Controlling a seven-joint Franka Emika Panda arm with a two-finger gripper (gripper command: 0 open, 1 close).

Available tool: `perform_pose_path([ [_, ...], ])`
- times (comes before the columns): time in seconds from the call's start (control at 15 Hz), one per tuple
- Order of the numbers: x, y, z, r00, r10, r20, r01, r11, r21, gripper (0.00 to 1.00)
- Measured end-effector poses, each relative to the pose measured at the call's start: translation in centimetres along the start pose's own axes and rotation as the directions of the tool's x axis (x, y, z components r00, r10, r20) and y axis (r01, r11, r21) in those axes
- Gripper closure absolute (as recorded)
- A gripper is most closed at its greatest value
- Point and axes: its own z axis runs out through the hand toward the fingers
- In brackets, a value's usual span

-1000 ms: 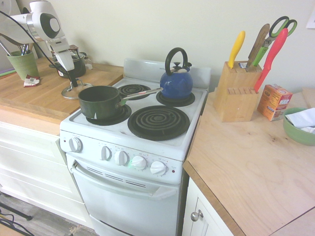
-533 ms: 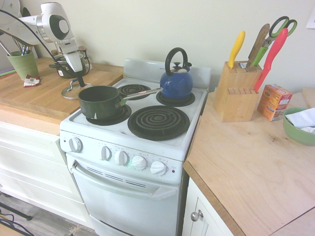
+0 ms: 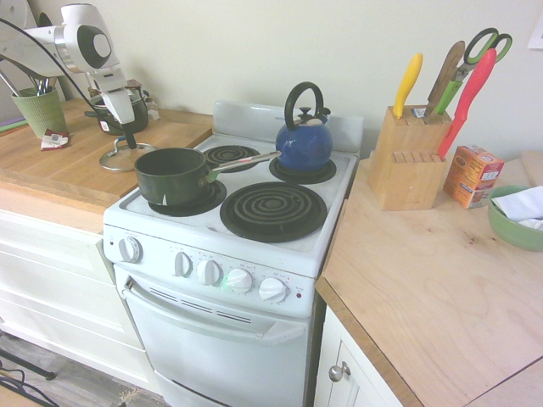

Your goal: Cover the lid of the pot

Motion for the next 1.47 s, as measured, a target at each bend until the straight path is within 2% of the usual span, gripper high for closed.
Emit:
perform_pose_path([
  [0.2,0.4,0.0,-0.7,1.0,0.01,0.008,-0.01,1.0,0.008,1.0],
  [0.47,3.0,0.4,-5.5,0.999,0.029,0.028,-0.031,0.998,0.063,1.0],
  [1.0,10.2,5.8,-13.6,0.996,0.074,0.05,-0.079,0.992,0.101,1.0],
  [1.27,13.7,9.4,-14.5,0.99,0.109,0.085,-0.116,0.991,0.074,1.0],
  [1.47,17.8,11.4,-13.4,0.985,0.146,0.092,-0.151,0.987,0.049,1.0],
])
